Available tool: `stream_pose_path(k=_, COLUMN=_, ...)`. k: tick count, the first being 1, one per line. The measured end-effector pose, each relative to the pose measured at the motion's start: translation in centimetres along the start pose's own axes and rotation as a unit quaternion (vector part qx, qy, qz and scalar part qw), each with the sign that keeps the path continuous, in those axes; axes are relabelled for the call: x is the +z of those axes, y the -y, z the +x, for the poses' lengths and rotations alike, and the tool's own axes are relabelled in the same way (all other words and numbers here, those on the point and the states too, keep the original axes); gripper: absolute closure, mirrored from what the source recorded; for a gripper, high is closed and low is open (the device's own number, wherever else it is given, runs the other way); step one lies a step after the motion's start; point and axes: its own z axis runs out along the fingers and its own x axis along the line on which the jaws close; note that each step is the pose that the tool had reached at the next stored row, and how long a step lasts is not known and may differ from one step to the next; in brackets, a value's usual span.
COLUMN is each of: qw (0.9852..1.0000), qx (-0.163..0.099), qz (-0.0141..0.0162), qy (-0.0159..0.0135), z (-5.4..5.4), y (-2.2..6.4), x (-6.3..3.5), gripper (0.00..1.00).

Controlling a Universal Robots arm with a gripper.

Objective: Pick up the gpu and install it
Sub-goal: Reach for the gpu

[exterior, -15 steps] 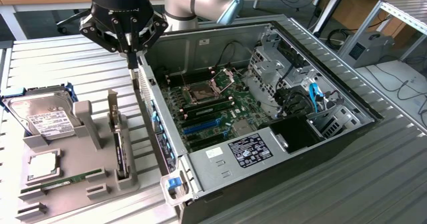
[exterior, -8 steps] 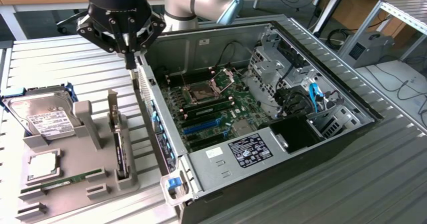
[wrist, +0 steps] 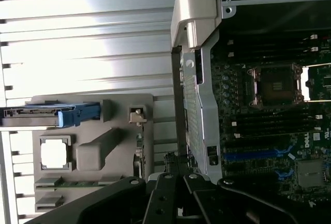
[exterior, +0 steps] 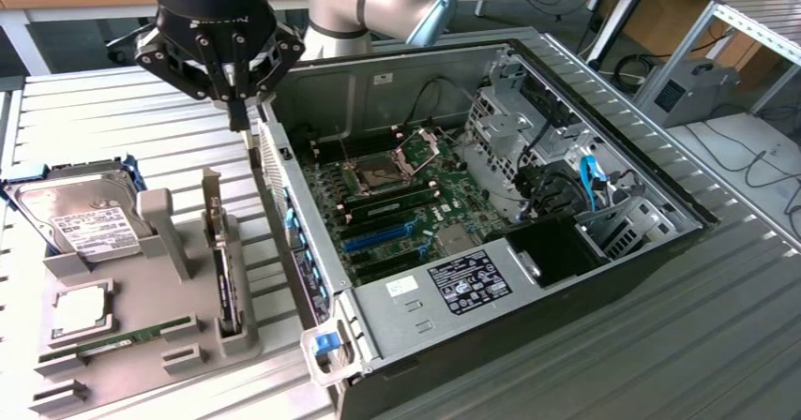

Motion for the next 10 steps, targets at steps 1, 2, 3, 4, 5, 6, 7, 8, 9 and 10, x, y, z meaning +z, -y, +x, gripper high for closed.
stream_pose_path(k=1, qw=1.0000, qx=0.000, qz=0.0000, qy=0.0000, z=0.06, y=0.00, x=0.00, gripper=0.89)
stream_pose_path(k=2, qw=1.0000, qx=0.000, qz=0.0001, qy=0.0000, z=0.12, y=0.01, x=-0.01, gripper=0.89)
stream_pose_path(k=3, qw=1.0000, qx=0.000, qz=0.0000, qy=0.0000, z=0.17, y=0.01, x=-0.01, gripper=0.89)
stream_pose_path(k=4, qw=1.0000, qx=0.000, qz=0.0000, qy=0.0000, z=0.22, y=0.02, x=-0.01, gripper=0.89)
stream_pose_path(k=5, qw=1.0000, qx=0.000, qz=0.0000, qy=0.0000, z=0.28, y=0.02, x=-0.01, gripper=0.89)
stream_pose_path(k=6, qw=1.0000, qx=0.000, qz=0.0000, qy=0.0000, z=0.33, y=0.03, x=-0.01, gripper=0.89)
stream_pose_path(k=7, qw=1.0000, qx=0.000, qz=0.0000, qy=0.0000, z=0.42, y=0.03, x=-0.01, gripper=0.89)
stream_pose_path(k=8, qw=1.0000, qx=0.000, qz=0.0000, qy=0.0000, z=0.51, y=0.04, x=-0.01, gripper=0.89)
stream_pose_path(k=9, qw=1.0000, qx=0.000, qz=0.0000, qy=0.0000, z=0.56, y=0.04, x=-0.02, gripper=0.89)
stream_pose_path(k=10, qw=1.0000, qx=0.000, qz=0.0000, qy=0.0000, z=0.61, y=0.04, x=-0.02, gripper=0.89)
